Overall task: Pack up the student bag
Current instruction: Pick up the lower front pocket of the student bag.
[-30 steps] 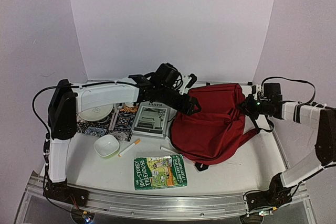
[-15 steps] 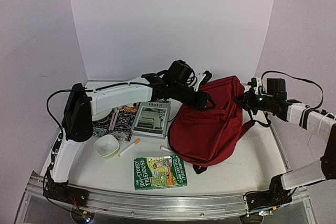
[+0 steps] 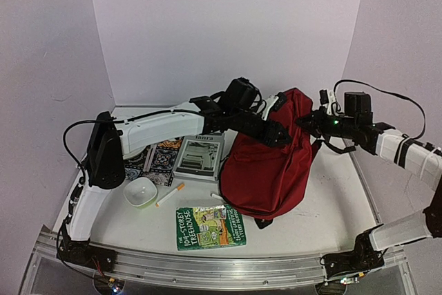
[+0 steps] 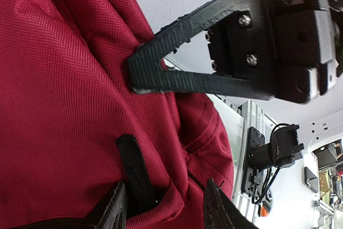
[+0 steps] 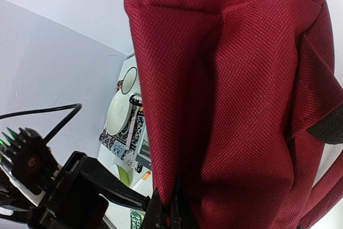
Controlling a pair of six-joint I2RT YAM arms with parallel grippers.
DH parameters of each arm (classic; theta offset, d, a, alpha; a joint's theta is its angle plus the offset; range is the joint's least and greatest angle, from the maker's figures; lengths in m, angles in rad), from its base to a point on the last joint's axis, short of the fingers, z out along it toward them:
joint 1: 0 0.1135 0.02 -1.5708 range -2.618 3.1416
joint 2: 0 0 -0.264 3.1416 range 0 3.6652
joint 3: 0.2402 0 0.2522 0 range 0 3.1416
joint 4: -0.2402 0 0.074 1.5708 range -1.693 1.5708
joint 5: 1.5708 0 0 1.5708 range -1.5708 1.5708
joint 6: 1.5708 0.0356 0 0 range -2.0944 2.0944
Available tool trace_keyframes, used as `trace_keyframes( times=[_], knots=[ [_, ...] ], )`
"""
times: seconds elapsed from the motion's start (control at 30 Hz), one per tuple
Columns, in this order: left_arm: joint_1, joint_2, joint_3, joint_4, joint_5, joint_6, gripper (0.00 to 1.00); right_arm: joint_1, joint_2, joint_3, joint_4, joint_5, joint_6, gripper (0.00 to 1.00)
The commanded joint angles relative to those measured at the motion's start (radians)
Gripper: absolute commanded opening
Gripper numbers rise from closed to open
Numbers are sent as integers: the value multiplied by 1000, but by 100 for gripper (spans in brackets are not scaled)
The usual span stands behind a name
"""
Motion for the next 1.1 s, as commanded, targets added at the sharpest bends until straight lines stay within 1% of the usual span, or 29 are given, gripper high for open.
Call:
trace_keyframes(
  times=[0.0,0.13,0.23,0.37,0.47,0.6,0.73,0.87,0.97,1.0,1.07],
  knots=[
    [2,-1,52,44,-37,-1,48,35,-21,84,30,-36,-38,0],
    [2,-12,48,44,-100,-6,47,55,-14,101,11,-39,-56,0],
    [2,-17,46,44,-127,-9,43,66,-11,110,-1,-38,-69,0],
    [3,-28,28,47,-133,-13,34,71,-10,109,-11,-38,-76,0],
    [3,-52,-7,51,-151,-17,32,71,-12,104,-21,-29,-85,0],
    [12,-88,-60,65,-190,-43,25,71,-19,97,-28,-22,-92,0],
    [32,-114,-111,104,-182,-93,20,71,-23,94,-31,-21,-95,0],
    [46,-126,-148,147,-140,-150,16,72,-26,94,-32,-27,-97,0],
    [51,-126,-160,165,-97,-185,17,71,-26,95,-34,-34,-100,0],
    [52,-127,-166,173,-87,-192,20,72,-26,95,-34,-36,-99,0],
    [55,-131,-179,191,-66,-206,24,72,-24,96,-34,-41,-101,0]
  ],
)
